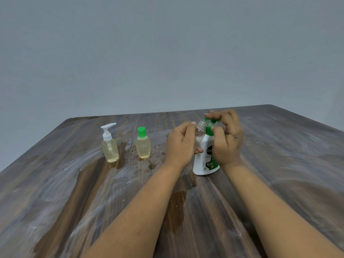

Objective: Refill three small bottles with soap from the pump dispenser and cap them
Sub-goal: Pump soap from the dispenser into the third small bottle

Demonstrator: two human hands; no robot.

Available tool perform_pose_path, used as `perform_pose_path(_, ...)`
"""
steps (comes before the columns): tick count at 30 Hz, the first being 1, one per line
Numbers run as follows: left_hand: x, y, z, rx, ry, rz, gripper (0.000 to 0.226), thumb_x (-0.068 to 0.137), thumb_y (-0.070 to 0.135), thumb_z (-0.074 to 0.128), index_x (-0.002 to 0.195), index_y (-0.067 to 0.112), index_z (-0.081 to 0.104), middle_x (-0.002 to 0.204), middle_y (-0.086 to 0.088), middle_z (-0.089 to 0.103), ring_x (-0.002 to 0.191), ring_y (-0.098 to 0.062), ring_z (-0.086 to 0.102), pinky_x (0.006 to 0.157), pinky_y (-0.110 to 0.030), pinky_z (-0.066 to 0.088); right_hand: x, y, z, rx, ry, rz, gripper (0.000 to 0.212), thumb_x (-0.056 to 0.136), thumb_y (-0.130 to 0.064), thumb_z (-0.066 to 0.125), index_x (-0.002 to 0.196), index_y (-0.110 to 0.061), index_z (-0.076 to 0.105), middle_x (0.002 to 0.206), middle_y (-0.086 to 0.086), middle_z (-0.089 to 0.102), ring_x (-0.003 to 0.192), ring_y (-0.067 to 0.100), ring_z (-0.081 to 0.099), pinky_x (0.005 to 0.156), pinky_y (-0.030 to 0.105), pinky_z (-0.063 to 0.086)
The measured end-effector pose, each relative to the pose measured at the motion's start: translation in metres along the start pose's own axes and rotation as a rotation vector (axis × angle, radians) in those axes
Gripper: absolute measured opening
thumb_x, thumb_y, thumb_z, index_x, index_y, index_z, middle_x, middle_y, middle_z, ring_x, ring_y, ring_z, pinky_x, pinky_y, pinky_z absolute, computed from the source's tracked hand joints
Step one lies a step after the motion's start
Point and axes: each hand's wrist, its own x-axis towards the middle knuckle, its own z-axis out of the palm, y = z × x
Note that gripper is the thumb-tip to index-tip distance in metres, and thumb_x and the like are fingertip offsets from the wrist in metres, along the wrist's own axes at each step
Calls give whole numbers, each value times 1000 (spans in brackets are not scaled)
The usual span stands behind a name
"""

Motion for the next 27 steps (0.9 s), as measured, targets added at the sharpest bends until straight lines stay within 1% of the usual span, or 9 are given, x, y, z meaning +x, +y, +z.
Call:
perform_pose_path(2,0,-1,0,-7,-2,1,34,102,20,42,76,10,61,54,0,60,44,-19,58,43,-21,44,0,0,-1,14,0,-9,37,75,-17,40,95,-7,69,95,2,58,89,-2,56,76,14,44)
perform_pose_path(4,1,-2,0,-13,-3,-3,34,102,20,42,77,9,62,54,-1,60,44,-19,59,43,-21,44,1,0,-1,2,1,-18,36,75,-17,40,96,-8,68,95,-1,57,89,0,56,76,16,45)
perform_pose_path(9,2,-3,0,-32,-2,-4,34,101,22,42,75,14,61,55,-4,60,45,-21,60,42,-21,43,0,3,0,-58,-4,-37,33,76,-11,42,90,-5,70,94,3,58,90,-6,54,75,11,43)
perform_pose_path(13,2,-5,1,-31,-15,-4,34,100,25,41,78,8,62,55,-5,60,45,-21,60,43,-22,44,0,4,1,-50,10,-1,31,74,-7,43,86,-6,71,91,-2,55,87,-7,54,73,8,42)
perform_pose_path(17,3,-6,0,-54,-16,-8,39,97,30,42,81,-2,60,60,-9,62,45,-21,61,42,-22,43,-1,2,0,-65,-15,-49,34,74,-8,43,95,-4,69,97,2,57,91,-3,54,77,14,44)
perform_pose_path(20,4,-7,1,-42,-11,-7,40,95,32,42,81,0,62,56,-5,61,44,-20,60,42,-22,43,0,0,-2,-51,-11,-40,37,76,-13,40,98,-4,69,99,2,58,93,-4,54,78,14,44)
perform_pose_path(23,5,-8,1,-52,-13,-7,39,95,31,42,81,1,62,58,-5,62,44,-21,61,41,-22,43,0,0,0,-51,-4,-31,37,76,-15,39,94,-4,70,97,2,58,90,-5,55,76,12,43)
perform_pose_path(27,5,-8,1,-32,-10,0,41,94,33,41,84,-1,62,55,-5,61,44,-20,61,42,-22,44,0,3,1,-42,14,15,32,75,-2,42,86,-6,71,93,1,58,88,-4,56,74,12,44)
